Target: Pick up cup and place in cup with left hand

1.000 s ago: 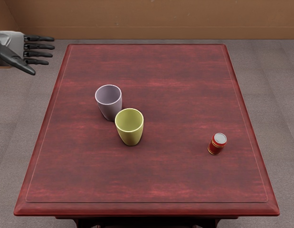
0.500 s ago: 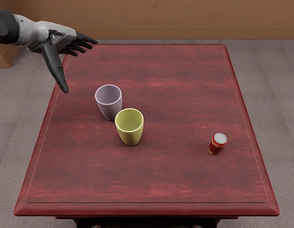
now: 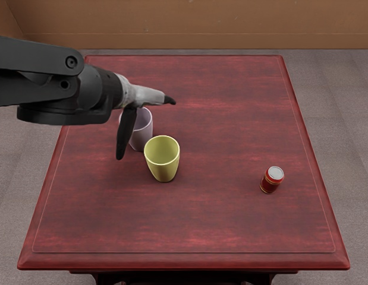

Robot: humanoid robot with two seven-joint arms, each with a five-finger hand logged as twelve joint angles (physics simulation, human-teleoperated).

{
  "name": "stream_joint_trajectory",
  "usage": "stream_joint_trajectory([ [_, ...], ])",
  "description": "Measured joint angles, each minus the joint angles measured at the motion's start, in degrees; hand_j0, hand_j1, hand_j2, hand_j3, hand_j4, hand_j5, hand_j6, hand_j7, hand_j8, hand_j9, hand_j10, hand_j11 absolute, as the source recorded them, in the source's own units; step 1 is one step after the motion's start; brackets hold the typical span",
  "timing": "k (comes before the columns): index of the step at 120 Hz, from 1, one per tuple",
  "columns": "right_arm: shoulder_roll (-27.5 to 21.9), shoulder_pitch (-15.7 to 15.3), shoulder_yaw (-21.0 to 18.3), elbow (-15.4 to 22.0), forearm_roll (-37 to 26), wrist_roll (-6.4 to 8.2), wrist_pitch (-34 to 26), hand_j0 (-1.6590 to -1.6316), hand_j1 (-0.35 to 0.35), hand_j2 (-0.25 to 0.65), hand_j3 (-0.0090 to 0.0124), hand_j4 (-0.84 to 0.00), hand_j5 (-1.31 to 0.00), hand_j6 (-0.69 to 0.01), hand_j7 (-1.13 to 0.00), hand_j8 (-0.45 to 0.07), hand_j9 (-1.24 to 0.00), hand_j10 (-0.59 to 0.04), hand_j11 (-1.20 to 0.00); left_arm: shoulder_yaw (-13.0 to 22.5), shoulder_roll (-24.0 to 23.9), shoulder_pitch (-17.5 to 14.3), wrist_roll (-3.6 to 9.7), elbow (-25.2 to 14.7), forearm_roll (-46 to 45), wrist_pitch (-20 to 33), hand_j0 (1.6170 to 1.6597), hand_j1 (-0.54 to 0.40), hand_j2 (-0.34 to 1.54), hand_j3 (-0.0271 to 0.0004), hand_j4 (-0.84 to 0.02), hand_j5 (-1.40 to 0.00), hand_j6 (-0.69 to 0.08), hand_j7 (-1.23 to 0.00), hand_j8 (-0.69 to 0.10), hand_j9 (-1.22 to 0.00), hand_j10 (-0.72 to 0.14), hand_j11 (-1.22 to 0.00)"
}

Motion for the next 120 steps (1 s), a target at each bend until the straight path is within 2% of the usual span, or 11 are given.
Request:
stream_joint_trajectory([
  [9,0.0,0.01,0.01,0.0,0.0,0.0,0.0,-1.6581,-0.349,0.0,0.0,0.0,0.0,-0.001,0.0,-0.001,0.0,0.0,0.0,1.1,-0.48,-0.91,0.01,-0.78,0.07,1.07,1.6581,0.341,0.0,0.0,-0.008,-0.01,-0.009,-0.01,-0.009,-0.01,-0.008,-0.01],
  [27,0.0,0.01,0.0,0.0,0.0,0.0,0.0,-1.6581,-0.349,0.0,0.0,0.0,0.0,-0.001,0.0,-0.001,0.0,0.0,0.0,2.43,-4.51,-2.72,0.01,-2.36,0.12,2.83,1.6581,0.334,0.0,0.0,-0.014,-0.02,-0.014,-0.02,-0.014,-0.02,-0.013,-0.02],
  [39,0.0,0.0,-0.01,0.0,0.0,0.0,0.0,-1.6581,-0.349,0.0,0.0,0.0,0.0,-0.001,0.0,-0.001,0.0,0.0,0.0,2.87,-5.4,-2.43,0.01,-2.91,0.08,3.67,1.6581,0.306,0.01,0.0,-0.037,-0.05,-0.038,-0.05,-0.037,-0.05,-0.037,-0.05],
  [62,0.0,0.01,0.0,0.0,0.0,0.0,0.0,-1.6581,-0.349,0.0,0.0,0.0,0.0,-0.001,0.0,-0.001,0.0,0.0,0.0,3.95,-9.43,-1.82,0.01,-3.16,0.06,8.87,1.6581,0.245,0.02,0.0,-0.088,-0.11,-0.088,-0.11,-0.088,-0.11,-0.087,-0.11],
  [70,0.0,0.0,0.0,0.0,0.0,0.0,0.0,-1.6581,-0.349,0.0,0.0,0.0,0.0,-0.001,0.0,-0.001,0.0,0.0,0.0,4.04,-11.05,-0.95,0.01,-3.16,0.09,10.82,1.6581,0.225,0.02,0.0,-0.105,-0.14,-0.105,-0.14,-0.105,-0.14,-0.104,-0.14],
  [85,0.0,0.02,0.0,0.0,0.0,0.0,0.0,-1.6581,-0.349,0.0,0.0,0.0,0.0,-0.001,0.0,-0.001,0.0,0.0,0.0,4.13,-11.19,0.67,0.06,-3.13,0.19,14.57,1.6581,0.199,0.03,0.0,-0.126,-0.16,-0.126,-0.16,-0.126,-0.16,-0.125,-0.16],
  [120,0.0,0.01,0.0,0.0,0.0,0.0,0.0,-1.6581,-0.349,0.0,0.0,0.0,0.0,-0.001,0.0,-0.001,0.0,0.0,0.0,4.17,-11.25,4.97,0.09,-3.0,2.61,18.73,1.6581,0.145,0.03,0.0,-0.171,-0.22,-0.171,-0.22,-0.171,-0.22,-0.171,-0.22],
])
